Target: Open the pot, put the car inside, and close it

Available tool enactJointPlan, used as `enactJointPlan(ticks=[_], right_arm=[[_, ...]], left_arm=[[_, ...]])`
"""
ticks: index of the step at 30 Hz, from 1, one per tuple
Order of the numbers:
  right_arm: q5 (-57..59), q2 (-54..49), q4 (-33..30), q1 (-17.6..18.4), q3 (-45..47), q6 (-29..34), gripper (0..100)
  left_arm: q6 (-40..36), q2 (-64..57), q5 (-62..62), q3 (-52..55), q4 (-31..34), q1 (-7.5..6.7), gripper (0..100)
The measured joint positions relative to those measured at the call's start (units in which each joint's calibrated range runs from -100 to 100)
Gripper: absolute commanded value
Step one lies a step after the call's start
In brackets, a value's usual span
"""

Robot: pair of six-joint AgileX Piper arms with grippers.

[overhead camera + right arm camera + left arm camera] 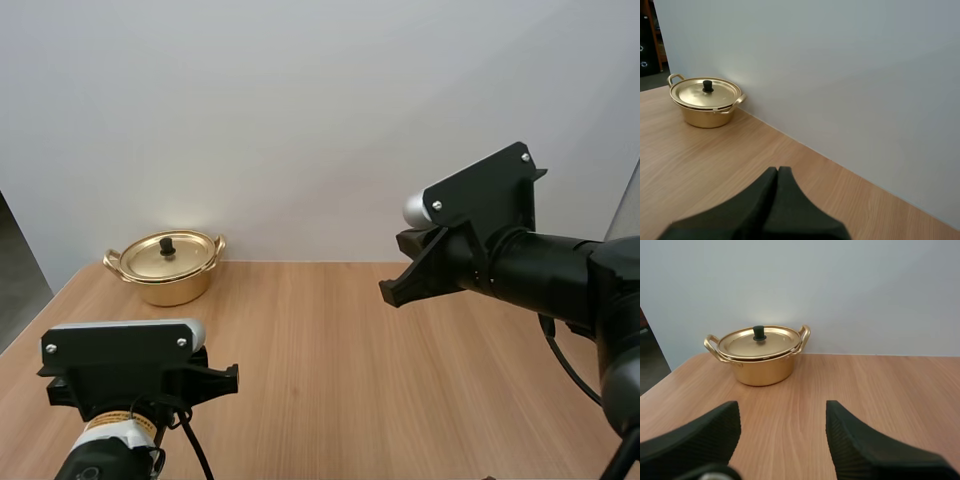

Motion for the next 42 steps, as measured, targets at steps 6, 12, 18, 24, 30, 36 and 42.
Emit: enactJointPlan(ticks=[6,12,18,24,30,36,42], right_arm=[[-3.1,0.0,1.1,0.0,0.0,-0.4,0],[-5.0,0.0,1.3,0.0,0.0,-0.8,0],[-5.0,0.0,1.7,0.0,0.0,-0.8,0],[-5.0,0.0,2.1,0.0,0.0,-0.7,0],[-5.0,-0.1,0.6,0.2,0.0,5.2,0],[-9.5,-5.7,-8.0,4.3,1.0,13.8,0],[-24.9,-14.5,-16.8,11.3,8.2,22.8,0]], left_arm=[[0.0,0.0,0.0,0.0,0.0,0.00,83],[0.0,0.0,0.6,0.0,0.0,0.00,83],[0.0,0.0,2.0,0.0,2.3,0.00,27],[0.2,0.0,2.4,0.0,3.0,0.00,0],[0.7,0.0,1.9,0.0,3.2,0.00,0],[0.7,0.0,1.9,0.0,3.2,0.00,0],[0.7,0.0,1.9,0.0,3.2,0.00,0]])
